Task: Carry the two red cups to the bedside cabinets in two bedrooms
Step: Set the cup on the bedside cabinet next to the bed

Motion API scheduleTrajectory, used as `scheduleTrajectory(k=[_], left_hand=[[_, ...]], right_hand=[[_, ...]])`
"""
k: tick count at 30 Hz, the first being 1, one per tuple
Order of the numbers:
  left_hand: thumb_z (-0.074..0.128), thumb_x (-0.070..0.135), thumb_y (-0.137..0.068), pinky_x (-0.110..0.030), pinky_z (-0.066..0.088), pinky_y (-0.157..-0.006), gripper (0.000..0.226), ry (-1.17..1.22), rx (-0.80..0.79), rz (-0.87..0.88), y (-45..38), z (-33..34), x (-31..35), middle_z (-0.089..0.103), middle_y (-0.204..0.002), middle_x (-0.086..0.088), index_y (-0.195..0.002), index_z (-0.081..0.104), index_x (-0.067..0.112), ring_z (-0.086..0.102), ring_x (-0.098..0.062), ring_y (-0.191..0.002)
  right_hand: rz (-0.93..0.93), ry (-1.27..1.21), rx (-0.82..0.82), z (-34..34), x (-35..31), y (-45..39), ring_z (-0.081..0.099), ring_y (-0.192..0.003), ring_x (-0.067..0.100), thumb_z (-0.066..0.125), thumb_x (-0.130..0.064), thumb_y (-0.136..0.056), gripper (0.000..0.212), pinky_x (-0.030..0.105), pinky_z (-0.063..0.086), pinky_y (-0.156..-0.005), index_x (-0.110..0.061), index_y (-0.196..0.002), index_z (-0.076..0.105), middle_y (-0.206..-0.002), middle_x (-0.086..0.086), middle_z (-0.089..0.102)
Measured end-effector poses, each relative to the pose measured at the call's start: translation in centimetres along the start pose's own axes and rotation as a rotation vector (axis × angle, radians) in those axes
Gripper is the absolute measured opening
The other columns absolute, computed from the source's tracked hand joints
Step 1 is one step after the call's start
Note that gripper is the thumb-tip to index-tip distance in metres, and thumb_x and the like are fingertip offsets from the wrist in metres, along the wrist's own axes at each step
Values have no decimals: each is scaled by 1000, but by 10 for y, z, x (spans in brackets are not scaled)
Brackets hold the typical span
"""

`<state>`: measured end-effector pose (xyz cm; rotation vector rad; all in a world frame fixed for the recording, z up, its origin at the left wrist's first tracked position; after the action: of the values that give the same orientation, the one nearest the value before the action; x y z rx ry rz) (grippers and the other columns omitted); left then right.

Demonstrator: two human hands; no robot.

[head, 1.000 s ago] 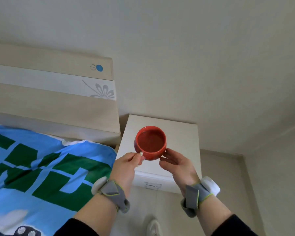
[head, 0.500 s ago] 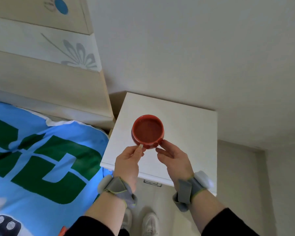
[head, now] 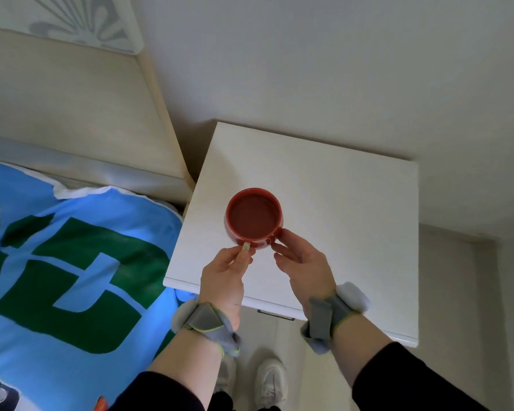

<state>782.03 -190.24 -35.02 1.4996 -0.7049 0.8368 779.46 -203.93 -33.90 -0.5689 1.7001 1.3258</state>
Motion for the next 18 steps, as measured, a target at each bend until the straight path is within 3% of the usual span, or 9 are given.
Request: scheduleTrajectory(k=[2,6,11,14,18], left_hand=[[65,27,-84,-19,43,-72,10,8,3,-5,-7,-2,-6,72,-82,-3,-80,72,21,64,-16,-82],[67,29,-82,-13,43,-70,11,32,20,-15,-18,-4,-18,71,-76,3,-81,73,20,63,-9,-77],[68,31,-81,0,40,-59,14,44,36,-27,-28,-3,-30,71,-68,10,-85,73,18,64,2,-68],[67,31,-81,1,39,-58,17,56,34,-48,-33,-1,-37,71,-70,9,-87,73,16,63,3,-69],[67,28,-82,1,39,-60,16,84,15,-58,-37,3,-44,71,-69,11,-91,73,17,62,5,-68]], right_hand=[[-4,2,-6,5,5,-7,60,-113,18,49,14,-85,53,26,47,-94,-9,-133,50,-130,5,59],[-12,18,-2,12,13,-18,59,-114,18,48,13,-86,53,31,46,-98,-8,-134,50,-131,4,59],[-14,8,-14,15,21,-30,59,-113,15,47,14,-86,53,21,48,-91,-9,-133,50,-128,2,59],[-13,9,-21,15,26,-36,59,-113,11,47,12,-87,52,16,53,-80,-14,-132,52,-122,-4,61],[-8,5,-26,15,32,-43,58,-116,12,46,13,-87,53,16,52,-81,-13,-133,52,-118,-9,60]])
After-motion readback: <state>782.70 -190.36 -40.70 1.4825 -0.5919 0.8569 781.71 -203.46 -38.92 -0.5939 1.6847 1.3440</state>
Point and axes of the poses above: each hand's wrist, its own y-axis away from the middle knuckle, its own z-axis out of the palm, x = y × z, the point moved 3 cm from there along -y, towards the middle knuckle
